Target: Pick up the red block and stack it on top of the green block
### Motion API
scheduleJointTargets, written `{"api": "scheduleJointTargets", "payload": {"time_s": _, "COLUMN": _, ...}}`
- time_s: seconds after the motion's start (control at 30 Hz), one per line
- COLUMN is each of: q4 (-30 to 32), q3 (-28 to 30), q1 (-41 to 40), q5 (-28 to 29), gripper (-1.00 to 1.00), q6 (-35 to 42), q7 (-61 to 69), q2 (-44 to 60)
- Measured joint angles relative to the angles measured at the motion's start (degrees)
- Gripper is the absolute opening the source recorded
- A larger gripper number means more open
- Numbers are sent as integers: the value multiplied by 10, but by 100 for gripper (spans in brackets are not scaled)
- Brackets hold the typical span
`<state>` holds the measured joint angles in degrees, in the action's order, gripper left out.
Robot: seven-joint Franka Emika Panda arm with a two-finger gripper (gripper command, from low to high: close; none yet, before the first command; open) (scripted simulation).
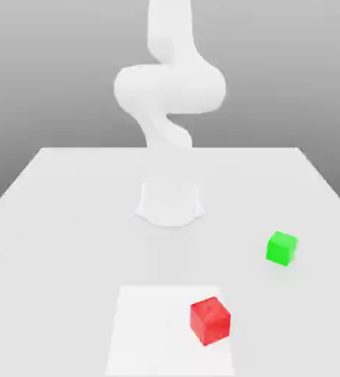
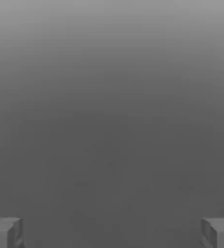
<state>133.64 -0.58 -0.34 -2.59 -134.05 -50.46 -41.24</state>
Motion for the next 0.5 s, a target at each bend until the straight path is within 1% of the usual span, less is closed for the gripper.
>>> {"api": "scheduleJointTargets", "payload": {"time_s": 0.27, "q4": 60, "q3": -41, "q1": -14, "q5": -65, "gripper": 0, "q6": -71, "q7": -164, "q2": 149}}
{"api": "scheduleJointTargets", "payload": {"time_s": 0.4, "q4": 89, "q3": -70, "q1": -22, "q5": -78, "gripper": 0, "q6": -107, "q7": -258, "q2": 221}}
{"api": "scheduleJointTargets", "payload": {"time_s": 0.5, "q4": 111, "q3": -92, "q1": -29, "q5": -76, "gripper": 0, "q6": -135, "q7": -337, "q2": 276}}
